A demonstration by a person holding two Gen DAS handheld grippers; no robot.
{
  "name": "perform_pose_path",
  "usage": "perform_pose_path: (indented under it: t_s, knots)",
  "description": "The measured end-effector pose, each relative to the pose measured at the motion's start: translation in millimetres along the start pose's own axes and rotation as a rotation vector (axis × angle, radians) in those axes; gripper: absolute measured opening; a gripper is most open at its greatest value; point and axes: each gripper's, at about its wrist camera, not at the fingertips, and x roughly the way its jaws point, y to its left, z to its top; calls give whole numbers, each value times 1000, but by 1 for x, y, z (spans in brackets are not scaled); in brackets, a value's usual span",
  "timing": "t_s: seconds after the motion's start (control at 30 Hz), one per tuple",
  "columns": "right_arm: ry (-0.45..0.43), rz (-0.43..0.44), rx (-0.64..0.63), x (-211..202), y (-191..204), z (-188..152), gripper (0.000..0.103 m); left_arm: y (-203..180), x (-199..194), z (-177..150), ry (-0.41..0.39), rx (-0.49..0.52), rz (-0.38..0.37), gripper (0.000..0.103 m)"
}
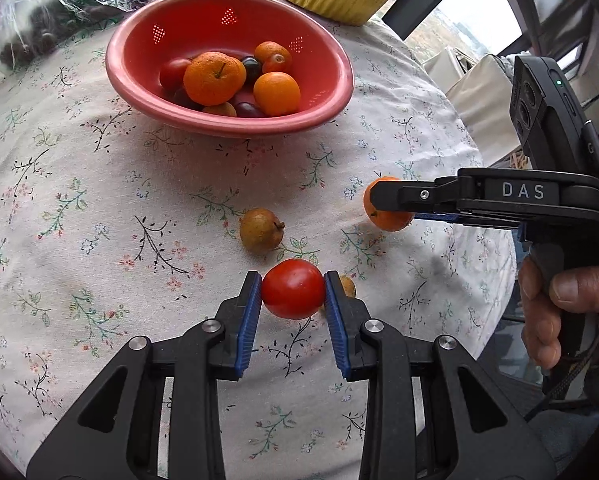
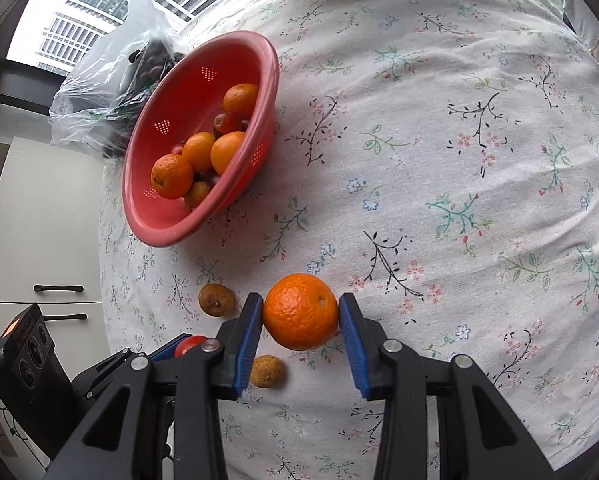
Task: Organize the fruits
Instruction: 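Grasp a red tomato with the left gripper while the right gripper grasps a mandarin, then lower the tomato and mandarin into the red colander and open both grippers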
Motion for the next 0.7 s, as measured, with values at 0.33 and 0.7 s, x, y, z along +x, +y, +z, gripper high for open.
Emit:
perform_pose_path:
  t_s: [0.33,0.7]
  knots:
    - [-99,-35,61,-30,-22,35,42,44,-49,36,-123,-54,61,29]
    - [-151,-33,-180,-27,60,92,42,55,-46,126,-183,-16,110,29]
